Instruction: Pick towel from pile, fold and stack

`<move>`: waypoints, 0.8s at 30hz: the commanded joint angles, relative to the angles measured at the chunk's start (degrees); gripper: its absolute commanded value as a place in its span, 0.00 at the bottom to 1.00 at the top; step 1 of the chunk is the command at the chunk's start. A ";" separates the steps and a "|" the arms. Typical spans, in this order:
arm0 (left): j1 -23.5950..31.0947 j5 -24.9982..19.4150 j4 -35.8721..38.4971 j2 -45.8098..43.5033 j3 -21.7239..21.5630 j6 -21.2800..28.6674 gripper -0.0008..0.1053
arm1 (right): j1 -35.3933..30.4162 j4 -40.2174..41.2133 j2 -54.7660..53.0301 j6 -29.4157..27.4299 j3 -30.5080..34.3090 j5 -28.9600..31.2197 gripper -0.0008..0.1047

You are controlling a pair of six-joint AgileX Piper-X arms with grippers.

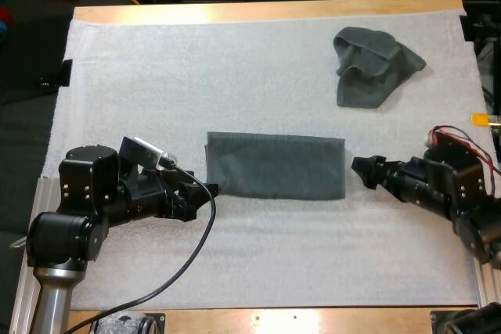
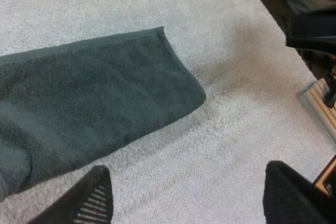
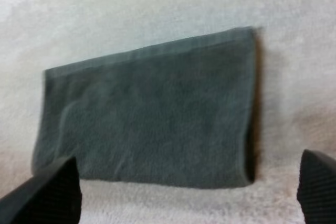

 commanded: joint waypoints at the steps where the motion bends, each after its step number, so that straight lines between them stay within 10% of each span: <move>1: 0.08 0.89 -0.13 -0.12 -0.28 -0.08 0.57 | -1.73 0.03 0.46 -1.58 -0.48 -2.37 0.77; 24: 0.08 2.22 -0.13 -0.12 -0.28 -1.37 0.57 | -12.72 -8.15 23.78 -10.63 -0.48 -22.72 0.77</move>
